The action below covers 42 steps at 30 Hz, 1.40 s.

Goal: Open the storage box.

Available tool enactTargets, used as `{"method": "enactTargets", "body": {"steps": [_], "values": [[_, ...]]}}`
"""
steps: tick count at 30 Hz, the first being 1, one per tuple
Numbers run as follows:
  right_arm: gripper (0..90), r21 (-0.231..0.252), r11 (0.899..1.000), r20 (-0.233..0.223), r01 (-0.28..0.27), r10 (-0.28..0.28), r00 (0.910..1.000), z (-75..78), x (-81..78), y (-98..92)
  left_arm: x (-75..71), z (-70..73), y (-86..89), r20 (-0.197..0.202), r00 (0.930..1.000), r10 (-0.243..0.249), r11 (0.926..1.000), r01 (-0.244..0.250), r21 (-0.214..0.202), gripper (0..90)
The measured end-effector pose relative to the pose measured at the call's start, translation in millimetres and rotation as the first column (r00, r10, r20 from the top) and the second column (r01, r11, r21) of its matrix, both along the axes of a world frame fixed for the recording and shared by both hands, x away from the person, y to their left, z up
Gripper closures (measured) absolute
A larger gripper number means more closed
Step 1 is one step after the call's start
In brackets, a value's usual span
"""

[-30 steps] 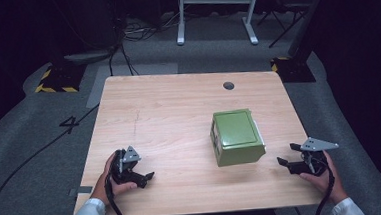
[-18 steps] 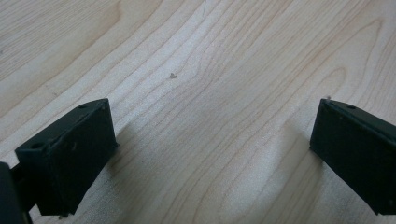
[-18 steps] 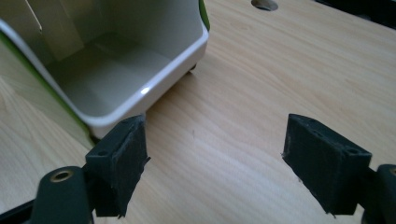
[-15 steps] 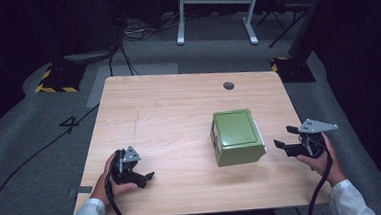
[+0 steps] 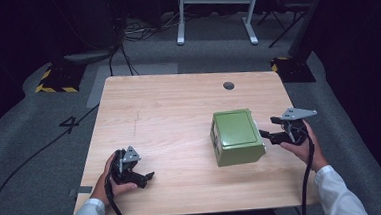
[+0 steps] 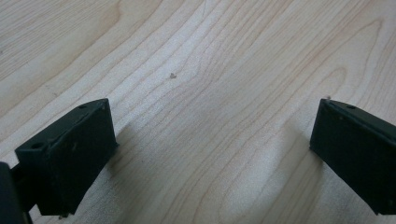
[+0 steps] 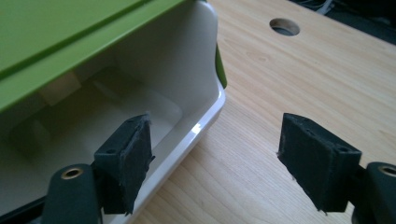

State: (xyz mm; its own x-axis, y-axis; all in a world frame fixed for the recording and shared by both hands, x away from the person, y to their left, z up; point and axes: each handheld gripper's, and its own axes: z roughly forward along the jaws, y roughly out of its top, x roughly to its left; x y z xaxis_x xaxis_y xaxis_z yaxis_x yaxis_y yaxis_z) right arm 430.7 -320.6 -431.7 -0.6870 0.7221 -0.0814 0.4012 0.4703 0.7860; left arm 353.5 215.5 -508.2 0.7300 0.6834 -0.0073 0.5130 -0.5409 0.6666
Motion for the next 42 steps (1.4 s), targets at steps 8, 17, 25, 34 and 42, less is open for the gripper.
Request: {"method": "enactTargets", "body": {"steps": [8, 17, 25, 34, 42], "values": [[27.0, 0.002, 1.000, -0.050, -0.006, 0.006, 0.9987, -13.1, 9.4, 4.4, 0.0, 0.0, 0.0, 0.000, 1.0000, 0.000, 1.0000, 0.000, 0.000, 0.4], [29.8, 0.011, 1.000, -0.097, -0.012, 0.013, 0.9952, -22.1, 11.8, 1.3, 0.0, 0.0, 0.0, 0.000, 1.0000, 0.000, 1.0000, 0.000, 0.000, 0.4], [44.4, 0.003, 1.000, -0.142, -0.013, 0.014, 0.9897, -30.3, 13.7, -11.0, 0.0, 0.0, 0.0, 0.000, 1.0000, 0.000, 1.0000, 0.000, 0.000, 0.4], [54.4, 0.029, 1.000, -0.161, 0.012, -0.007, 0.9870, -37.0, 13.2, -35.1, 0.0, 0.0, 0.0, 0.000, 1.0000, 0.000, 1.0000, 0.000, 0.000, 0.4], [57.6, 0.053, 0.998, -0.157, 0.036, -0.027, 0.9873, -37.8, 13.1, -49.5, 0.0, 0.0, 0.0, 0.000, 1.0000, 0.000, 1.0000, 0.000, 0.000, 0.4]]}}
